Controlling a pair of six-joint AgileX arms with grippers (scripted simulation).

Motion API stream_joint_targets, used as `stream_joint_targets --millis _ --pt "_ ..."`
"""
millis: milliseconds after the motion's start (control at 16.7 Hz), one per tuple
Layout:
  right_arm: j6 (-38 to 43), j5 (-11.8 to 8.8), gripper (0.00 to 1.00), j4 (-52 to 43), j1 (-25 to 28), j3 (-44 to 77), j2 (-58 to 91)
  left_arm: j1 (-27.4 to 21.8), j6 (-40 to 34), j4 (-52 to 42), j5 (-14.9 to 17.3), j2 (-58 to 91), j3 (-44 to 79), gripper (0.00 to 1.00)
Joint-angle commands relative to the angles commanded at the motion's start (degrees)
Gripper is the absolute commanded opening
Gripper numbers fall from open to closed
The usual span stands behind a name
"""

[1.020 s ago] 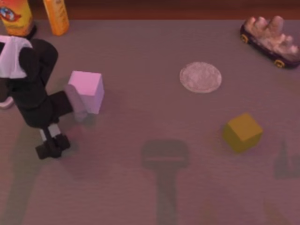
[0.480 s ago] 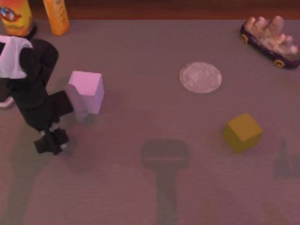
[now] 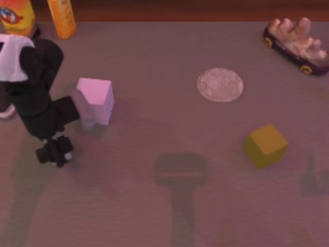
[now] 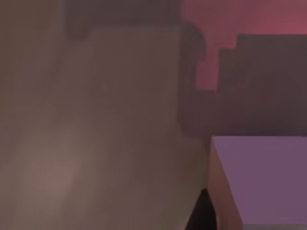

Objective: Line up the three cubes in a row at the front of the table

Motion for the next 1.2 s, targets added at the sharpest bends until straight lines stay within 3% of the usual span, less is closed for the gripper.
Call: stream_joint_targets --millis 360,780,960,1200 --pt "0.0 0.0 1.0 0.0 0.0 0.0 0.0 1.0 -0.4 -11.4 -0.1 -4.8 6.2 0.0" --pt "0.0 0.0 1.0 0.0 0.0 0.0 0.0 0.0 -0.6 -12.4 -0.1 -5.0 7.3 0.0" --pt "0.0 0.0 1.0 0.0 0.0 0.0 0.0 -5.7 -2.8 -13.9 -0.1 -2.7 10.9 0.0" --pt "0.0 0.0 1.0 0.0 0.0 0.0 0.0 -18.9 -8.6 -17.4 -0.2 1.9 18.6 0.0"
